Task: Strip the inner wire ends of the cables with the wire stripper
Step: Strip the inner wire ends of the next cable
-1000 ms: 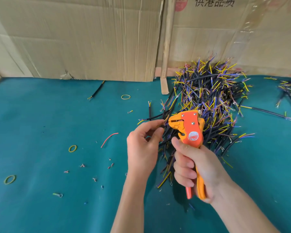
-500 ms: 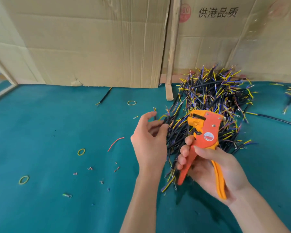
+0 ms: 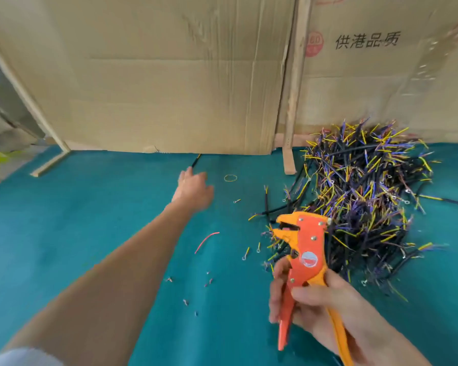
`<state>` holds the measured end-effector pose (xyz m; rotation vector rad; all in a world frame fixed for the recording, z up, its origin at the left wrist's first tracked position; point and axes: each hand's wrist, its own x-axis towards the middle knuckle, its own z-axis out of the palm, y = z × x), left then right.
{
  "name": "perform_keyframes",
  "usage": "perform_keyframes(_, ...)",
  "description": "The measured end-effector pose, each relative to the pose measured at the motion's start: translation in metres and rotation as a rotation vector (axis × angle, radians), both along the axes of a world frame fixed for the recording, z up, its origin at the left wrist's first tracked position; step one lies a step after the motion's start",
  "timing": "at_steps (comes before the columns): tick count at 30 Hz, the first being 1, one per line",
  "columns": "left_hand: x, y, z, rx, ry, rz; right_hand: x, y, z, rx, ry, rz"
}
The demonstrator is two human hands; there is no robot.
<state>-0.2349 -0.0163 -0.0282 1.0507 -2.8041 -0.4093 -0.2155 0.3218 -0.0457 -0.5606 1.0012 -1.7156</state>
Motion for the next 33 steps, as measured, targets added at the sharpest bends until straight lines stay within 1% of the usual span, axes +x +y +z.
perform_keyframes(2, 0.009, -0.031, -0.009, -0.081, -0.177, 0.051, 0.005, -0.006, 0.0, -0.014, -0.086, 0.089)
perform_keyframes(3, 0.013, -0.041, -0.012, -0.103, -0.209, 0.047, 0.006, -0.008, -0.001, -0.01, -0.095, 0.1)
perform_keyframes(5, 0.016, -0.052, -0.013, -0.126, -0.175, 0.052, 0.003, -0.009, -0.002, 0.005, -0.1, 0.087)
perform_keyframes(7, 0.017, -0.056, -0.008, -0.135, -0.116, 0.112, 0.002, -0.01, -0.001, 0.03, -0.124, 0.053)
perform_keyframes(9, 0.018, -0.054, -0.001, -0.14, -0.09, 0.153, 0.002, -0.01, 0.0, 0.044, -0.111, 0.068)
perform_keyframes(12, 0.026, -0.037, 0.014, -0.166, -0.057, 0.163, 0.002, -0.011, 0.001, 0.072, -0.092, 0.079)
perform_keyframes(15, 0.052, -0.006, 0.026, -0.197, -0.005, 0.12, 0.002, -0.011, 0.002, 0.061, -0.103, 0.085)
perform_keyframes(18, 0.097, 0.033, 0.032, -0.118, 0.031, -0.048, 0.003, -0.011, 0.004, 0.046, -0.104, 0.097)
perform_keyframes(20, 0.124, 0.055, 0.038, 0.038, -0.036, -0.189, 0.003, -0.011, 0.002, 0.051, -0.107, 0.087)
perform_keyframes(21, 0.132, 0.062, 0.04, 0.106, -0.087, -0.234, 0.003, -0.01, 0.002, 0.054, -0.112, 0.077)
perform_keyframes(22, 0.136, 0.065, 0.04, 0.129, -0.119, -0.246, 0.003, -0.01, 0.002, 0.056, -0.118, 0.068)
perform_keyframes(25, 0.131, 0.069, 0.028, 0.026, -0.076, -0.123, 0.006, -0.009, 0.003, 0.054, -0.135, 0.056)
perform_keyframes(26, 0.124, 0.07, 0.021, 0.021, -0.064, -0.064, 0.007, -0.009, 0.003, 0.054, -0.142, 0.049)
perform_keyframes(29, 0.099, 0.081, 0.002, 0.097, -0.078, 0.084, 0.008, -0.008, 0.003, 0.051, -0.141, 0.034)
perform_keyframes(33, 0.078, 0.087, -0.015, 0.04, -0.046, 0.165, 0.008, -0.008, 0.004, 0.054, -0.137, 0.038)
